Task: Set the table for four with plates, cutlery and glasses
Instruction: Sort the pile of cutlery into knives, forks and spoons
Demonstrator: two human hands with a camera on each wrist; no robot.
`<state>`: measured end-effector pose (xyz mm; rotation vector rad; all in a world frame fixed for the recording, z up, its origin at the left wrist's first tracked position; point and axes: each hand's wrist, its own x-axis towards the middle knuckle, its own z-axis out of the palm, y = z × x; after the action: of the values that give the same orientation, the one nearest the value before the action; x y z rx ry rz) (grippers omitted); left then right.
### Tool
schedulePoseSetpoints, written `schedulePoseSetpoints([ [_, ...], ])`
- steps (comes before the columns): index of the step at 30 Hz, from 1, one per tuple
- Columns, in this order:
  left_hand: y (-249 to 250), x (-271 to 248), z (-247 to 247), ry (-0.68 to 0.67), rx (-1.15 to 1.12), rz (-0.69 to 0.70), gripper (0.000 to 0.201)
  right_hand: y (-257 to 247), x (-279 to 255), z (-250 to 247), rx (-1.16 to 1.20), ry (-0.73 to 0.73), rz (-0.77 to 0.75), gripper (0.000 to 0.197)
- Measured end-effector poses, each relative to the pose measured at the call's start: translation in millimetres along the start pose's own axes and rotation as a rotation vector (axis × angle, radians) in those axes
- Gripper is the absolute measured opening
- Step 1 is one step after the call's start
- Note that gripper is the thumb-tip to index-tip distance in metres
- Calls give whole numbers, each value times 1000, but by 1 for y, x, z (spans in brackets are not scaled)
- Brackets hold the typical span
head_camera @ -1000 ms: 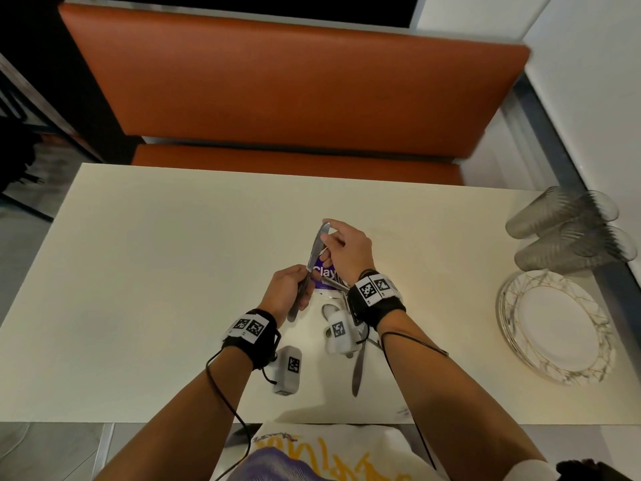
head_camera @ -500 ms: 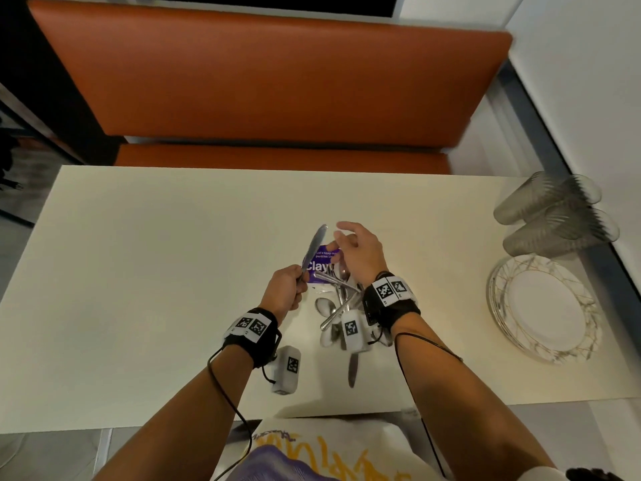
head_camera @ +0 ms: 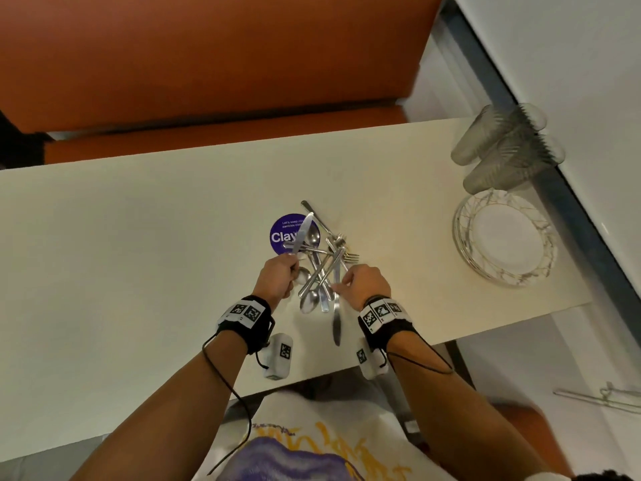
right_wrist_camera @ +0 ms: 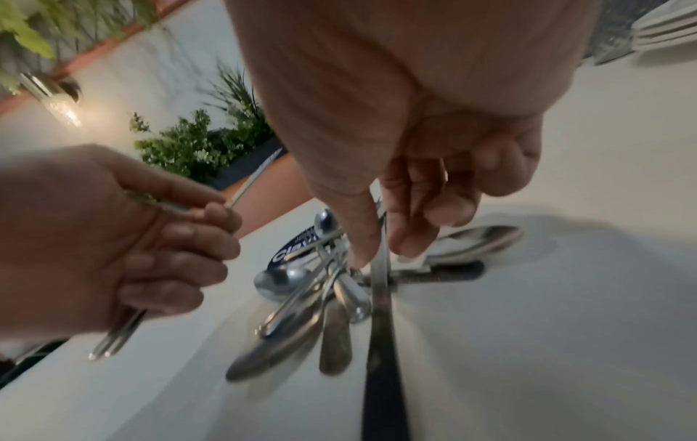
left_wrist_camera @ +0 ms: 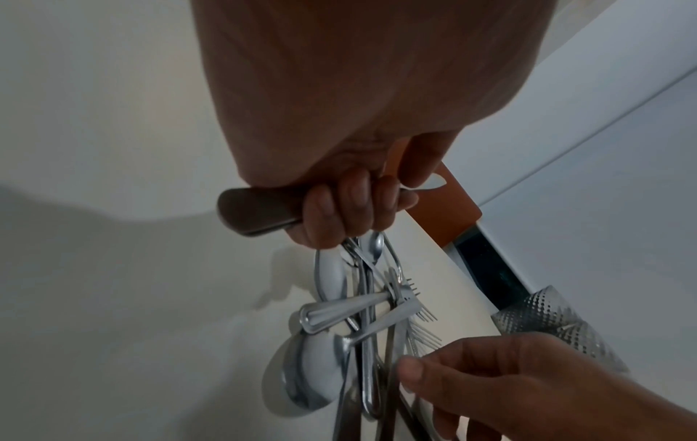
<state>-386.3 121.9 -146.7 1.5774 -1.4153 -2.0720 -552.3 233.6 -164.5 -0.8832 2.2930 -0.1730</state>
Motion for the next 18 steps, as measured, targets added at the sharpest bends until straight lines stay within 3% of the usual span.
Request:
schedulePoseSetpoints([
  [4,2,-4,4,-5,17,-12,29,-4,0,16,-45,25,58,44],
  [13,13,-11,2,8,0,3,21,-7,8,9,169,-33,204,19],
  [18,13,-8,3,13,-6,26,7,-5,9,-9,225,-65,214,21],
])
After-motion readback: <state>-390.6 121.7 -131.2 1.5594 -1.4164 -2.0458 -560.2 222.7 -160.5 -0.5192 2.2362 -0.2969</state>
